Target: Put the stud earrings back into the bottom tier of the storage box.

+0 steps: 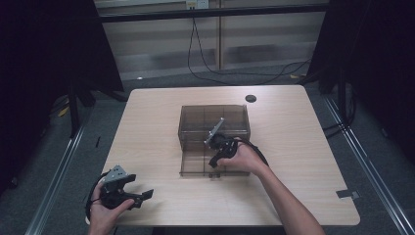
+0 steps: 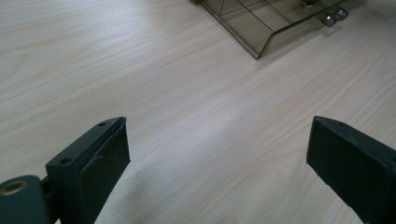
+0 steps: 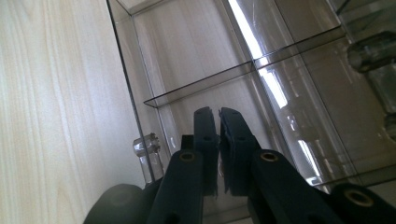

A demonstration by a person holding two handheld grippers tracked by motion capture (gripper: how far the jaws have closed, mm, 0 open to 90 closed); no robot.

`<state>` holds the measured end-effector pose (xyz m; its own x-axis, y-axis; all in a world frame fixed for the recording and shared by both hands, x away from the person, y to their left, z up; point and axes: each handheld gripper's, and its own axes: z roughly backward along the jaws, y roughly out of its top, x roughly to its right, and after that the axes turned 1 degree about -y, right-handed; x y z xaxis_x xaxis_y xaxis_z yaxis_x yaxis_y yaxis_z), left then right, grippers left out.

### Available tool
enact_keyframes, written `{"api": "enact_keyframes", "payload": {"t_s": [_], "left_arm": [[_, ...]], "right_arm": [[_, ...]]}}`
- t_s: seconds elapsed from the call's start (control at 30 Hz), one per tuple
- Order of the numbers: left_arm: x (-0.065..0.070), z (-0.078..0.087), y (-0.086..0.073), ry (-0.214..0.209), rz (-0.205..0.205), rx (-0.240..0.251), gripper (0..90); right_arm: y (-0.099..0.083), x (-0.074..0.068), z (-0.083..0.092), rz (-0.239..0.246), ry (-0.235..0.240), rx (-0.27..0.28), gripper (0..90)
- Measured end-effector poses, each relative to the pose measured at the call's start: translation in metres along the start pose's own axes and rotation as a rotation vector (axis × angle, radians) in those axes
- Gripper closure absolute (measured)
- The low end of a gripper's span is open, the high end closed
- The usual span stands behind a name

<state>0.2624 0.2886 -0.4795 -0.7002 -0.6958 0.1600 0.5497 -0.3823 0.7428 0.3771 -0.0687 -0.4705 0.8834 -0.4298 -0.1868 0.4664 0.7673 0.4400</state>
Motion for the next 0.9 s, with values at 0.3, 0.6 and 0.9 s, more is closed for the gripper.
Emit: {"api": "enact_keyframes", "payload": {"t_s": [0.3,0.6,0.9], "left_arm": [[-0.0007,-0.0005,0.0004,0.004,0.007,0.0,5.9],[-0.0016,-0.001,0.0002,-0.002,0.011,0.001,5.9],[-0.0011,-0.0002,0.0,0.002,0.006,-0.002,6.0]], "right_arm": [[0.0008,0.0036,-0.0064,-0.007,0.008,-0.014,85.3],[0.0012,0.0041,-0.0075,-0.008,0.008,-0.009,81.2],[0.0013,0.0031,-0.004,-0.016,-0.007,0.007,70.3]]}}
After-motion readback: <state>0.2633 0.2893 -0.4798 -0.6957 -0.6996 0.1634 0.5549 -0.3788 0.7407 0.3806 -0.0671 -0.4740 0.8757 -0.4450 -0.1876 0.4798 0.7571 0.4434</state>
